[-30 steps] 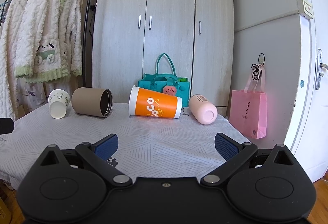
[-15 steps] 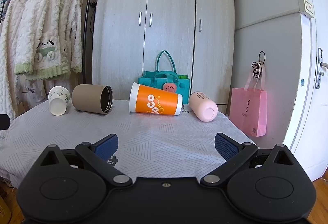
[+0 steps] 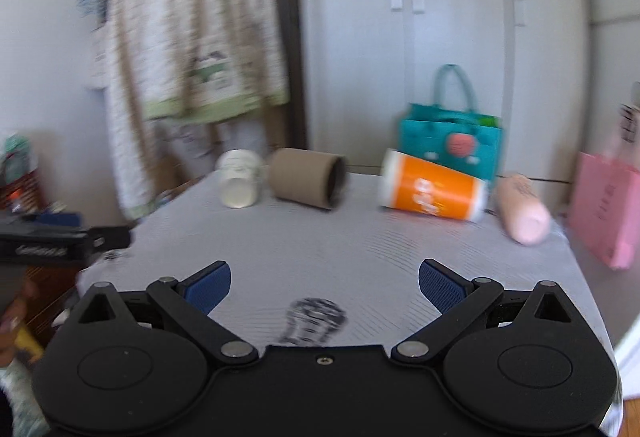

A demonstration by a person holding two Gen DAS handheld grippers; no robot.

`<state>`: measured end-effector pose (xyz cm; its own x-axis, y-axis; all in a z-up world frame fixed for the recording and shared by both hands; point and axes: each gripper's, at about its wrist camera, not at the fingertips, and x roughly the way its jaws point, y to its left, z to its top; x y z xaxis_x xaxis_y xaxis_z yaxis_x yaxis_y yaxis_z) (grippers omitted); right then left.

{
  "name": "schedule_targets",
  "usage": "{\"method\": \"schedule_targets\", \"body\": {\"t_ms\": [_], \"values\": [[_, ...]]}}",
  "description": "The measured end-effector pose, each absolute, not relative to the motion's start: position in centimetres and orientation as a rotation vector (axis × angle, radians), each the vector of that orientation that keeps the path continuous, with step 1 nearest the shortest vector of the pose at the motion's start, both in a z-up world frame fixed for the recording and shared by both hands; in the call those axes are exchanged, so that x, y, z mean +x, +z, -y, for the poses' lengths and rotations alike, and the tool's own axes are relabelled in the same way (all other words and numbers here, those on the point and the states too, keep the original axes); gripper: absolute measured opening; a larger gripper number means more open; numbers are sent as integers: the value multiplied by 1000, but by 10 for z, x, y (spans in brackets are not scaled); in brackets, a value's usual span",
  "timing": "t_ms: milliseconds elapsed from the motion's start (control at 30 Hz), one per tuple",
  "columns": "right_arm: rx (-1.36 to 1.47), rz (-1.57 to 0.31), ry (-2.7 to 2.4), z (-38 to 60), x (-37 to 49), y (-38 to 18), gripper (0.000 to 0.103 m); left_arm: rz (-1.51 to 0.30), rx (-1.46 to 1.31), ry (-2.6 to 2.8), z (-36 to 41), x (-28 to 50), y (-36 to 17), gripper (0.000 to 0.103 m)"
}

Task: Flip cup upright
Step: 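Move the right tool to the white leaf-print cup and close around its body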

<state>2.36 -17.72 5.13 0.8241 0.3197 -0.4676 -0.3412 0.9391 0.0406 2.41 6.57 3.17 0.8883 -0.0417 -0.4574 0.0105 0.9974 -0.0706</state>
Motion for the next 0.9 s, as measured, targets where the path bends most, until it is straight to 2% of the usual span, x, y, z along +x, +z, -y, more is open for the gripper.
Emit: {"method": "schedule_targets", "body": {"t_ms": [400,900], "values": [[-125,-590,580,122,69,83,102,-501,-92,-80,-102,60,52,103],[-210,-624,679,67,139,64,101,-463,-215,-160,-144,119,44,103]]}}
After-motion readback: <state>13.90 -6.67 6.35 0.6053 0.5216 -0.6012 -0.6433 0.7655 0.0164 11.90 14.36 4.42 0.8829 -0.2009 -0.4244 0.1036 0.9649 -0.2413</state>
